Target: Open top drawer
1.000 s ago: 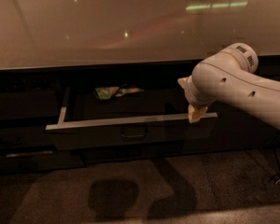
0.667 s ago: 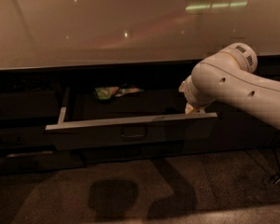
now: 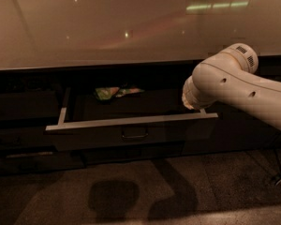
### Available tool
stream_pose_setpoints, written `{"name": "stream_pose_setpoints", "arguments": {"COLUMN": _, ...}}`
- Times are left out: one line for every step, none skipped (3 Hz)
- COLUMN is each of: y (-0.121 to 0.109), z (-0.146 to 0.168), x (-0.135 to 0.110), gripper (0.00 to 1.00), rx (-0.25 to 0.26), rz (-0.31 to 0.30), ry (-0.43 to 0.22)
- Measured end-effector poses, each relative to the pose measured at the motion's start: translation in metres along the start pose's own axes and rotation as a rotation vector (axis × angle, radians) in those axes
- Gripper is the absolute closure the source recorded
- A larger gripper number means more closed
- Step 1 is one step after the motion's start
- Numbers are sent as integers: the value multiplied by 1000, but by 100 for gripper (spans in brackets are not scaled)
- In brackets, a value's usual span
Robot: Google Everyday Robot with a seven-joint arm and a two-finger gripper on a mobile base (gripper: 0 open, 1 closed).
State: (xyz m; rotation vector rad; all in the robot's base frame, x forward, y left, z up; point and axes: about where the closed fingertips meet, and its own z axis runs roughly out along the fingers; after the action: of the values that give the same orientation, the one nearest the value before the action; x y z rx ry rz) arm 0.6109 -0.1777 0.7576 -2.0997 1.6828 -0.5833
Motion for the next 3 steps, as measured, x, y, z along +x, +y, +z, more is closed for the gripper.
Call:
{"name": "stream_pose_setpoints", "arguments": {"y": 1, "z": 4, "x": -3, "gripper": 100, "rx": -12, "rz": 1, "ry": -67}}
{"name": "stream_pose_setpoints", "arguments": {"y": 4, "z": 19, "x": -9, "gripper": 100, "rx": -65, "rz": 34, "ry": -239}}
{"name": "stream_pose_setpoints", "arguments": {"y": -4, "z": 16, "x": -19, "gripper": 100, "rx": -57, "rz": 18, "ry": -303}}
